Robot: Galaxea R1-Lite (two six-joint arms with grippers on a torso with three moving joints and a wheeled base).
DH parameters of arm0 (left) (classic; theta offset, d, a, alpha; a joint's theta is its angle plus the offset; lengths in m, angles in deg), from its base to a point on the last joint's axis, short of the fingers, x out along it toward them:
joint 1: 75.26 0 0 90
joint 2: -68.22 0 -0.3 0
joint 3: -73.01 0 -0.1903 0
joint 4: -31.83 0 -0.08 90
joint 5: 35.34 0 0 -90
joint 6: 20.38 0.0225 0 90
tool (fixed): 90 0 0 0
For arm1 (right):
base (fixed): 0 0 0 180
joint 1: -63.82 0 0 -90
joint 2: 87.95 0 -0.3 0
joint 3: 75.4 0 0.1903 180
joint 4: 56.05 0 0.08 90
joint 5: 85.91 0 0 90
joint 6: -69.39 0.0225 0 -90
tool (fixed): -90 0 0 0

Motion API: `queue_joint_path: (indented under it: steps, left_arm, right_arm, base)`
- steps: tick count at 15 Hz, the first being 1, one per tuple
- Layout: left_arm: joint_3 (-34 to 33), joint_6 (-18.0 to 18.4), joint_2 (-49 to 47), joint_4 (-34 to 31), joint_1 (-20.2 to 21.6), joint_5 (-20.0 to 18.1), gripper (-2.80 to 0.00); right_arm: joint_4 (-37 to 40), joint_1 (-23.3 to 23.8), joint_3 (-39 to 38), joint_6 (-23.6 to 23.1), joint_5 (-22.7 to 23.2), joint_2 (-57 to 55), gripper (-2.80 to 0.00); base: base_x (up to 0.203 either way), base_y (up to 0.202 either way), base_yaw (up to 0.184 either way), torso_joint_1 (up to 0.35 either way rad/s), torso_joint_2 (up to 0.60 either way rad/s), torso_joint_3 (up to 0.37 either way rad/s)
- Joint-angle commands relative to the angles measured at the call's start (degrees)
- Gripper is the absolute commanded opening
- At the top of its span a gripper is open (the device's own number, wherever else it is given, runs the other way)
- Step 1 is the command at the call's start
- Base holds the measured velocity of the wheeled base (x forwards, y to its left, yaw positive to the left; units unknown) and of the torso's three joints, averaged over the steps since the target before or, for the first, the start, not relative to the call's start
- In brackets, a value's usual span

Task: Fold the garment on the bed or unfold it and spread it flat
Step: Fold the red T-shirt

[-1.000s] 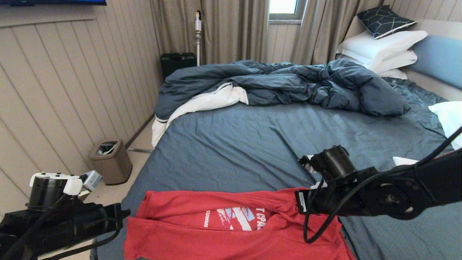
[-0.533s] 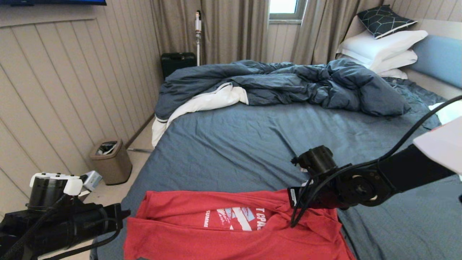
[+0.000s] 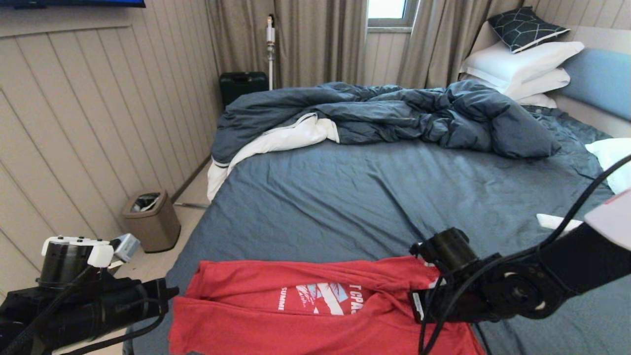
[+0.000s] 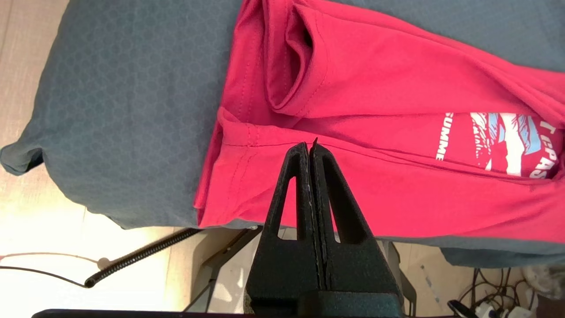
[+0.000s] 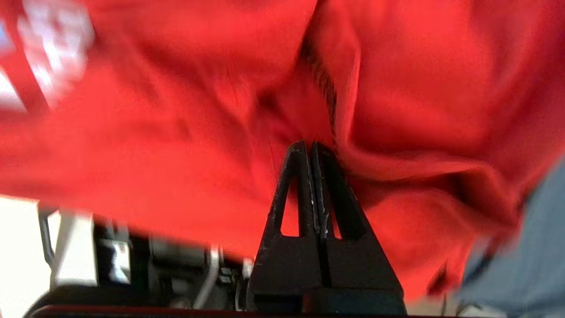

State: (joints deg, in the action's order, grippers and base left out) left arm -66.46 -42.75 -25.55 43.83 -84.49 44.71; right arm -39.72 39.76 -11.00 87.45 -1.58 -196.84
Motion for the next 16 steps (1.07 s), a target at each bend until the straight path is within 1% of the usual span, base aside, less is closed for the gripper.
queue_joint_path:
  steps: [1, 3, 4, 9, 12, 14, 16]
  left_arm:
    - [0.1, -0.1, 0.0, 0.3, 0.0, -0.1, -2.8]
    - [0.0, -0.1, 0.1, 0.3, 0.0, -0.1, -2.8]
    - [0.0, -0.1, 0.1, 0.3, 0.0, -0.1, -2.8]
    - [0.0, -0.7, 1.0, 0.2, 0.0, -0.1, -2.8]
    - [0.3, -1.0, 2.3, 0.2, 0.1, 0.0, -2.8]
    - [0.7, -0.9, 3.2, 0.2, 1.3, 0.0, -2.8]
    - [1.1, -0.8, 3.3, 0.2, 2.7, 0.0, -2.8]
  right_arm:
    - [-1.3, -1.3, -4.2, 0.1, 0.0, 2.6, -2.8]
    - [-4.0, -4.5, -8.6, 0.4, 0.0, 4.3, -2.8]
    - [-4.7, -5.1, -9.1, 0.9, -0.1, 4.9, -2.8]
    - [-4.3, -3.6, -4.5, 1.2, -0.6, 7.8, -2.8]
    - [-4.2, 0.5, -3.0, 1.0, -0.7, 8.6, -2.8]
    - [-3.7, 5.0, -2.5, 0.8, -0.7, 9.0, -2.8]
    - [-3.1, 8.2, -2.4, 0.6, -0.6, 9.4, -2.8]
  base:
    - [0.0, 0.0, 0.0, 0.0, 0.0, 0.0]
    - [0.0, 0.0, 0.0, 0.0, 0.0, 0.0]
    - [0.0, 0.0, 0.0, 0.0, 0.0, 0.0]
    - [0.0, 0.0, 0.0, 0.0, 0.0, 0.0]
    - [0.0, 0.0, 0.0, 0.0, 0.0, 0.0]
    - [0.0, 0.0, 0.0, 0.0, 0.0, 0.0]
    - [0.0, 0.0, 0.0, 0.0, 0.0, 0.0]
